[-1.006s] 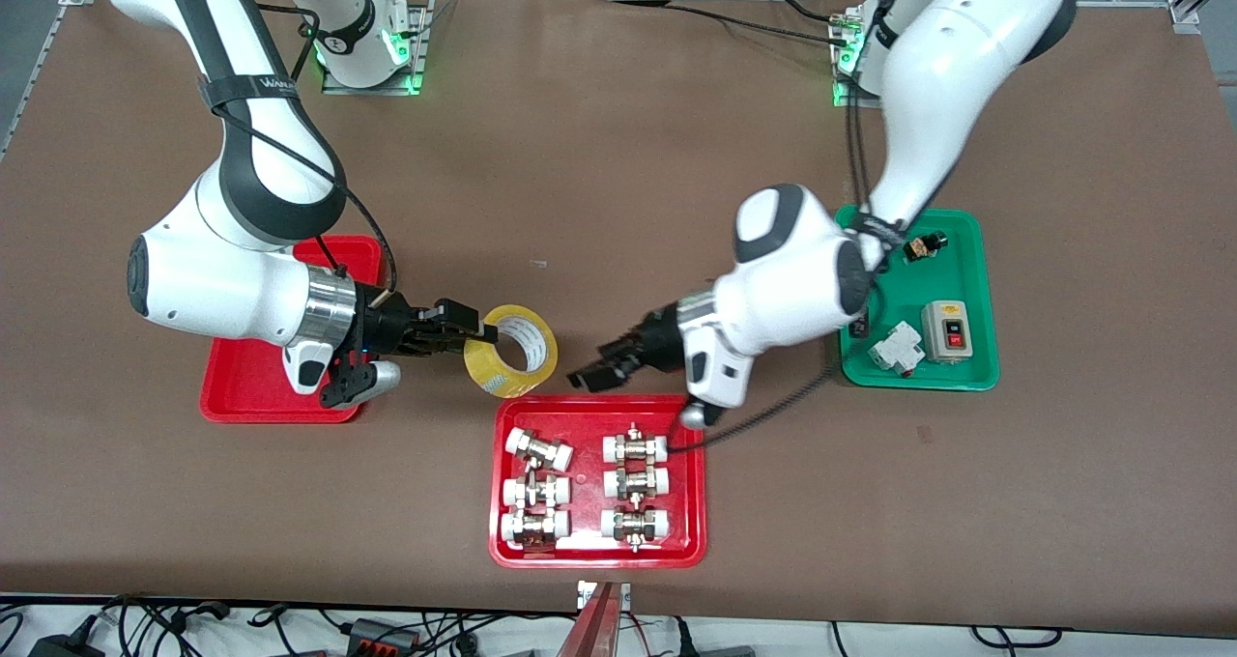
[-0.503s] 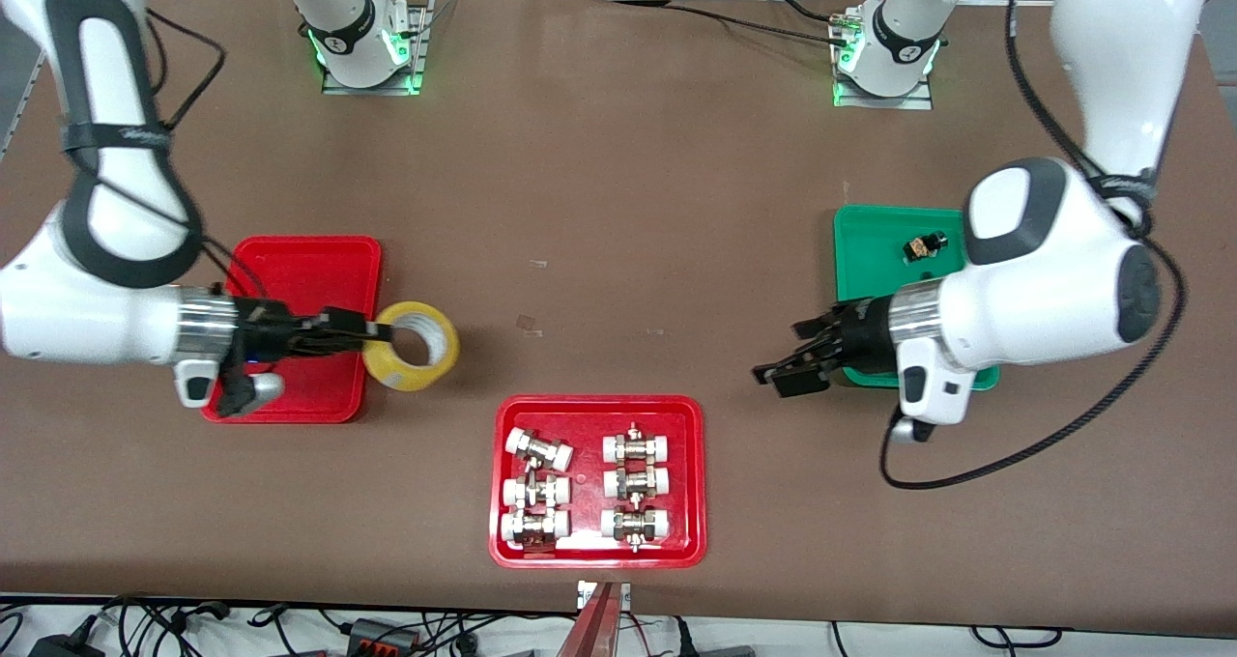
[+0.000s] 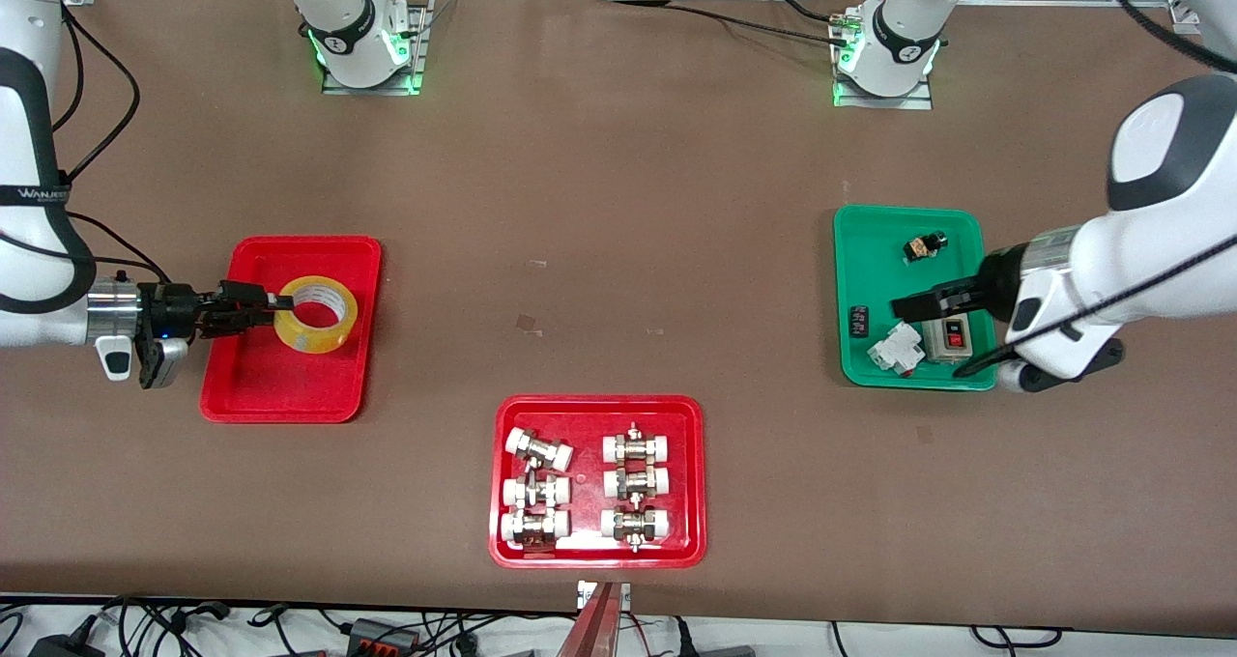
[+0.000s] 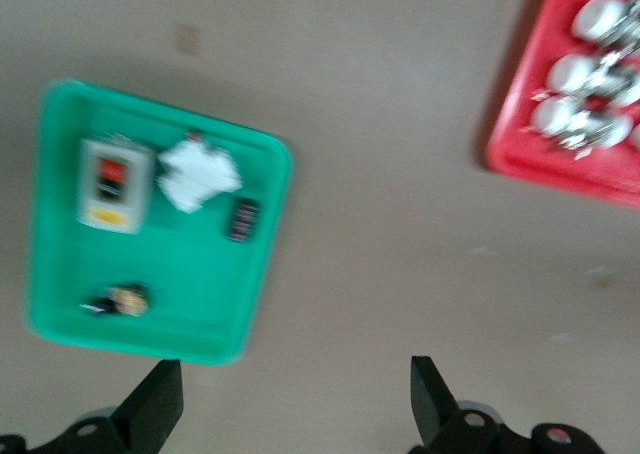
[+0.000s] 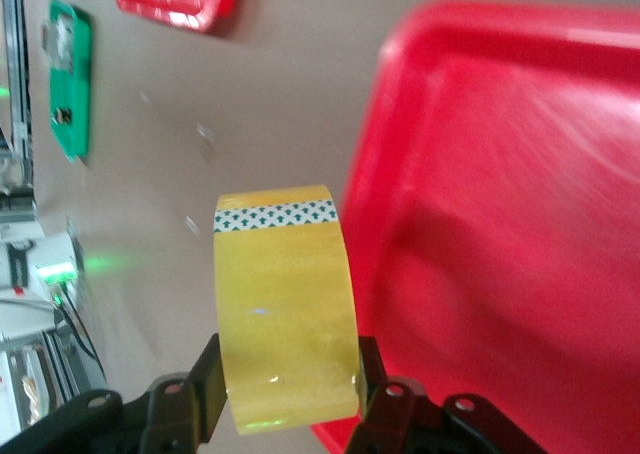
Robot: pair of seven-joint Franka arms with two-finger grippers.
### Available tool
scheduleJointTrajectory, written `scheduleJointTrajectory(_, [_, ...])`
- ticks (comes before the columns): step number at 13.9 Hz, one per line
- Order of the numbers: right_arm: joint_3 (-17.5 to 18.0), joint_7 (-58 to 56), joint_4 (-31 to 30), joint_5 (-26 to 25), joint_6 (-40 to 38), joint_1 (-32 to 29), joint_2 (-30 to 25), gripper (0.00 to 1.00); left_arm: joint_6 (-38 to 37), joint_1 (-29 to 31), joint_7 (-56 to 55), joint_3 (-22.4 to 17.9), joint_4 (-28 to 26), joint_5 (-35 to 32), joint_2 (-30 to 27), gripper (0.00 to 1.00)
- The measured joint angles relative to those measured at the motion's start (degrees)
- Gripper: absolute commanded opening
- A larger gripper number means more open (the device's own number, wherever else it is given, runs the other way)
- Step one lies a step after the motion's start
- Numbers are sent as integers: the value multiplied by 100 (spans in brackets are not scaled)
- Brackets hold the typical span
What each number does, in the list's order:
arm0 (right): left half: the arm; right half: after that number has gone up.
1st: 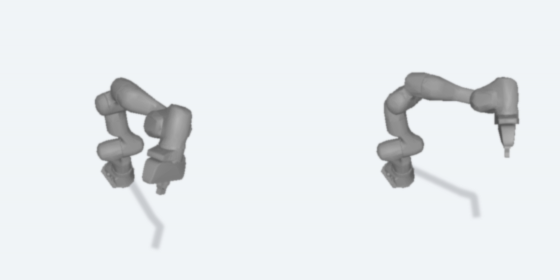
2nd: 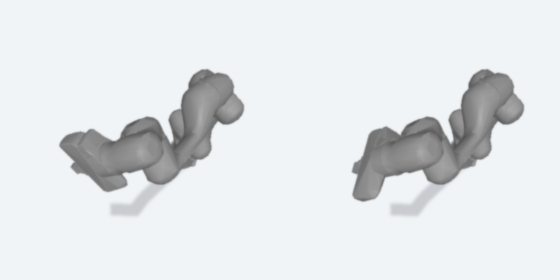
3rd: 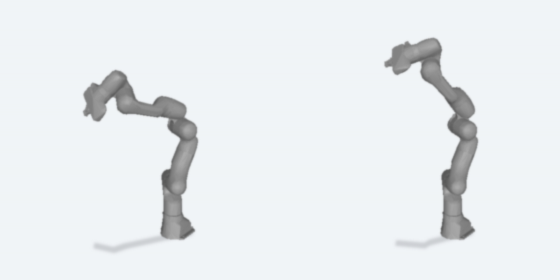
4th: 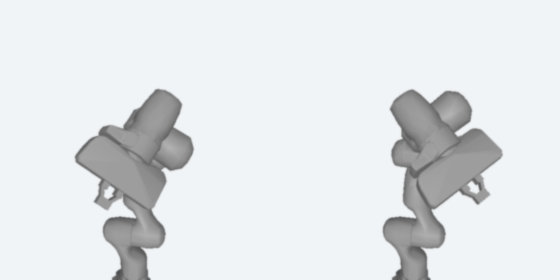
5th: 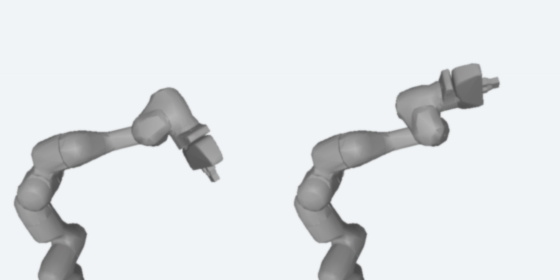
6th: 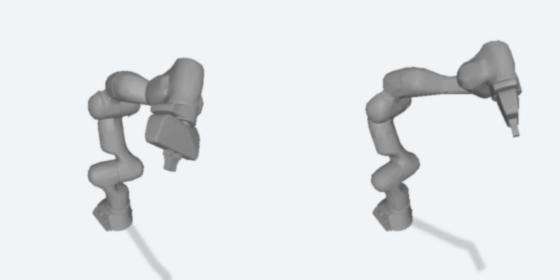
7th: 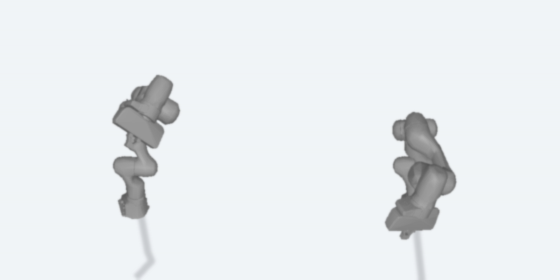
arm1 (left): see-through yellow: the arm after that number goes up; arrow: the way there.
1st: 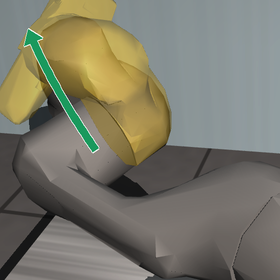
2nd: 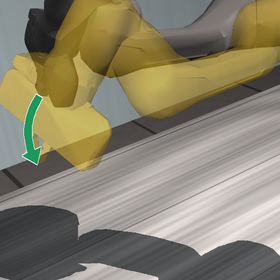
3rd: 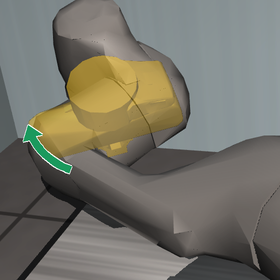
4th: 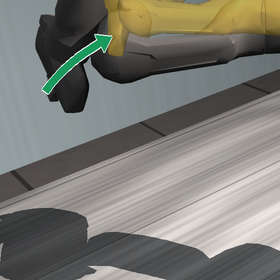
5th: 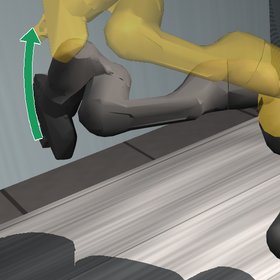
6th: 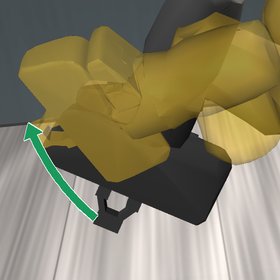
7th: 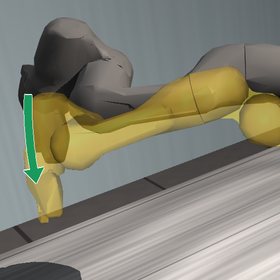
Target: Left arm passes tape to right arm into tray
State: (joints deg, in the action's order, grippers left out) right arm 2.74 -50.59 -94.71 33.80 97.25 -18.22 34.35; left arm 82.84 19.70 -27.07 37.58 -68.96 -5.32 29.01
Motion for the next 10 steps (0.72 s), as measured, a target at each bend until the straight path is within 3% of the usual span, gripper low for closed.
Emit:
scheduleJointTrajectory(2, [0,-422,-11,-77,26,-194,241,1,20,55,508,8,-333,-235,-254,100])
scheduleJointTrajectory(3, [1,-561,-12,-81,73,-253,355,11,199,48,571,35,-603,-253,-401,100])
scheduleJointTrajectory(4, [1,-656,-12,-98,157,-273,444,43,457,38,587,83,-933,-254,-563,100])
scheduleJointTrajectory(5, [15,-710,-11,-162,252,-272,493,84,716,19,590,134,-1283,-255,-736,100])
scheduleJointTrajectory(6, [49,-735,5,-213,299,-270,499,100,892,-5,590,208,-1571,-256,-887,100])
scheduleJointTrajectory(10, [126,-955,-20,-907,897,-109,492,100,1120,-329,266,552,-1843,-256,-1060,100])
